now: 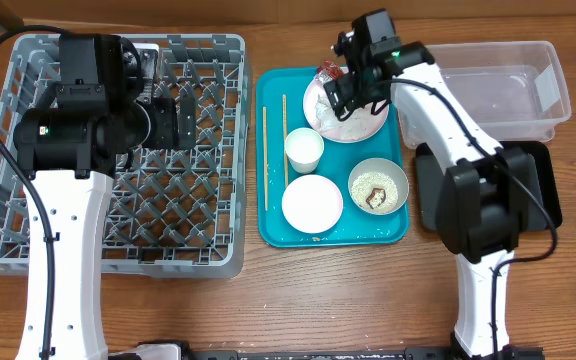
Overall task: Sort waste into correct bins and load items into the dishwasher
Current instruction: 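Grasp the wrapper and tissue, drop them into the clear bin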
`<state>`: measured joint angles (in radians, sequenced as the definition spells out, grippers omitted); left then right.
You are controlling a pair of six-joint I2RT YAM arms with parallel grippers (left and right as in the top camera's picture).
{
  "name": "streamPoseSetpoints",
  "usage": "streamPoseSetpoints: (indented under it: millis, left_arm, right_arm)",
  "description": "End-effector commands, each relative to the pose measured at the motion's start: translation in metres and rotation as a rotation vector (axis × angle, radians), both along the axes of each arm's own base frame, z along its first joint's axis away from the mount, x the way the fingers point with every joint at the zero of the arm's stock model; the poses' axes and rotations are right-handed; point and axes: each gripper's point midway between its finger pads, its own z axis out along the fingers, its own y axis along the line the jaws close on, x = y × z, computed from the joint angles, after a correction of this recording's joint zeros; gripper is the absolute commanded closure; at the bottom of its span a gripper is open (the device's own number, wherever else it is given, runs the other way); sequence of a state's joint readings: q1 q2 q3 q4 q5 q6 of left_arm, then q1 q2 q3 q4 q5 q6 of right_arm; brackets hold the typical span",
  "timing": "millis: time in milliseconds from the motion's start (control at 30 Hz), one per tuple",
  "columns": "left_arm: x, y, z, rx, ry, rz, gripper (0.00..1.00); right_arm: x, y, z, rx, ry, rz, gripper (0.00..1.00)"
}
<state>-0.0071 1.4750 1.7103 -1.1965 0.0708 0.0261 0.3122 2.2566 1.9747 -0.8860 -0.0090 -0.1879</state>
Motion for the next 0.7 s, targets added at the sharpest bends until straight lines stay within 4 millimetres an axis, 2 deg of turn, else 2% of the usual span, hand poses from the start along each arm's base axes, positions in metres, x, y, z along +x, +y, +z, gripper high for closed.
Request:
streamPoseSetpoints:
  millis: [0, 200, 267, 400, 500, 533, 600, 633, 667]
  left_arm:
    - [0.003, 0.001, 0.008, 0.005, -0.021, -0.001, 0.0]
    - [0.003, 0.001, 0.008, 0.005, -0.021, -0.001, 0.0]
    - [0.003, 0.001, 0.008, 0.005, -0.021, -0.001, 0.0]
    - [0.003, 0.001, 0.008, 0.005, -0.021, -0.001, 0.0]
    - [0.003, 0.001, 0.008, 0.005, -0.021, -0.001, 0.0]
    - [0.003, 0.001, 0.008, 0.005, -0.021, -0.001, 0.0]
    - [0.003, 0.001, 0.008, 0.005, -0.021, -0.001, 0.0]
    - [0.003, 0.001, 0.008, 0.005, -0.021, -0.001, 0.0]
    - [0.003, 0.001, 0.008, 0.005, -0.021, -0.001, 0.0]
  right_arm:
    - [0.011, -0.003, -0.012, -0.062, -0.024, 0.041, 0.02]
    - [0.011, -0.002, -0.047, -0.075, 0.024, 0.057, 0.07]
    - [0.011, -0.001, -0.062, -0.074, 0.043, 0.056, 0.2]
    - [0.011, -0.001, -0.069, -0.066, 0.057, 0.028, 0.39]
    - [0.01, 0.002, -0.073, -0.036, 0.071, 0.003, 0.61]
    - [0.01, 0.003, -0.075, -0.021, 0.077, -0.017, 0.76]
    - [0.01, 0.004, -0.074, -0.005, 0.083, -0.056, 0.94]
    - [0.01, 0.004, -0.071, 0.005, 0.084, -0.079, 0.96]
    - [0.011, 0.004, -0.057, 0.027, 0.08, -0.12, 0.96]
